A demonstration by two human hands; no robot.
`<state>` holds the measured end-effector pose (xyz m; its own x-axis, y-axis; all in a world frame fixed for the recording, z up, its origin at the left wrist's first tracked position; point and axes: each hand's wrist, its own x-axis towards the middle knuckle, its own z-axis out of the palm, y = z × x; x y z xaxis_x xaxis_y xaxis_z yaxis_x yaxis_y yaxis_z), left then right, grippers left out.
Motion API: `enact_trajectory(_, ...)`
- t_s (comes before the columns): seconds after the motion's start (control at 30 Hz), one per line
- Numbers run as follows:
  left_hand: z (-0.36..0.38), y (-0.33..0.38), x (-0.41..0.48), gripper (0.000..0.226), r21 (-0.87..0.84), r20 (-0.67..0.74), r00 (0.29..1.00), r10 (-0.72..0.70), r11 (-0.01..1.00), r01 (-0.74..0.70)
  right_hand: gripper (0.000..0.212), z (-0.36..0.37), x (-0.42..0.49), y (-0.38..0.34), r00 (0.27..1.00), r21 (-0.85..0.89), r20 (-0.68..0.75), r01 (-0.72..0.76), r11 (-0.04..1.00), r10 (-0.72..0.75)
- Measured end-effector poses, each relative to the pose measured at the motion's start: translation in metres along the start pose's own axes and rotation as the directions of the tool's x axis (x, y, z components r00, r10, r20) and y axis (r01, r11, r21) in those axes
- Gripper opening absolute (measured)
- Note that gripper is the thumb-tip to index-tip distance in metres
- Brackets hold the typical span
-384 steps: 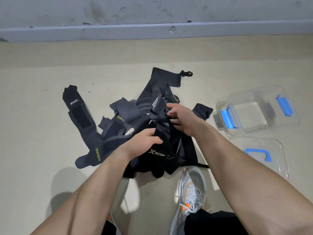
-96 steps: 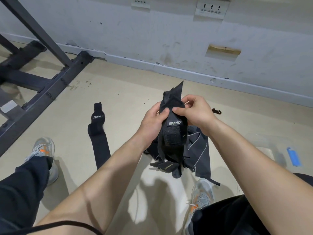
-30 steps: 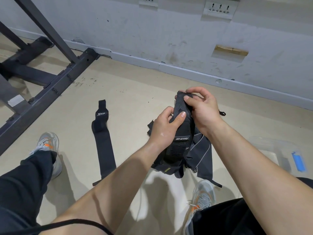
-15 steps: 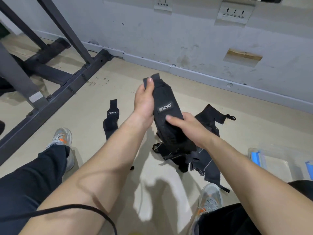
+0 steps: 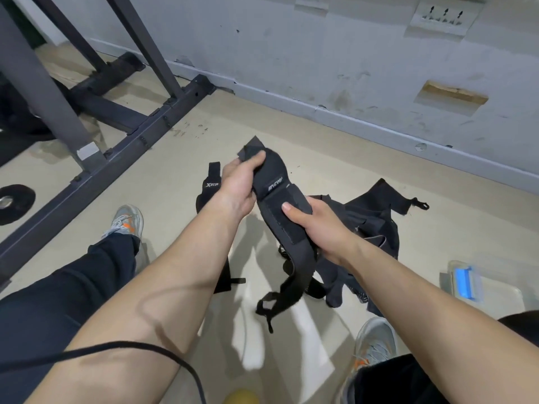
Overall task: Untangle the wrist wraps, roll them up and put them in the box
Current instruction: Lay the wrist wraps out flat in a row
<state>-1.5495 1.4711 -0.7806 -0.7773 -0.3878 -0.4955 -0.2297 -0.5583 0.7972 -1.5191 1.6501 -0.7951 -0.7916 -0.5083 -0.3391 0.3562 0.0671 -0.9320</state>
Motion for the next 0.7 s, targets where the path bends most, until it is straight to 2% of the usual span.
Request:
enact_trajectory(0.17, -0.018, 0.018, 0.023, 0.022, 0.004, -0.225, 0.969, 0.104, 0.994, -0.105, 0.028, -0.005, -0.004, 0.020, 0.956, -0.002, 0.185, -0.231, 0.973, 0.227)
enact_trajectory(0.27, -0.028, 0.028, 0.045, 0.015, 0.118, -0.277, 0.945, 0.176, 0.982, -0.148, 0.023, -0.006, -0.004, 0.053, 0.920, -0.119, 0.220, -0.304, 0.945, 0.324)
enact_trajectory(0.37, -0.032, 0.015, 0.062, 0.017, 0.251, -0.274, 0.937, 0.217, 0.957, -0.148, 0.027, 0.008, 0.003, 0.088, 0.900, -0.207, 0.158, -0.371, 0.905, 0.405)
enact_trajectory(0.53, -0.047, -0.012, 0.098, 0.013, 0.392, -0.197, 0.961, 0.195, 0.914, -0.105, 0.032, 0.031, 0.037, 0.133, 0.858, -0.247, 0.011, -0.495, 0.833, 0.513)
enact_trajectory(0.6, -0.060, -0.020, 0.120, 0.013, 0.489, -0.152, 0.967, 0.203, 0.866, -0.105, 0.039, 0.037, 0.052, 0.148, 0.837, -0.232, -0.027, -0.538, 0.811, 0.547)
enact_trajectory(0.7, -0.080, -0.027, 0.160, 0.016, 0.641, -0.141, 0.951, 0.276, 0.757, -0.125, 0.046, 0.040, 0.075, 0.173, 0.808, -0.222, 0.006, -0.574, 0.789, 0.589)
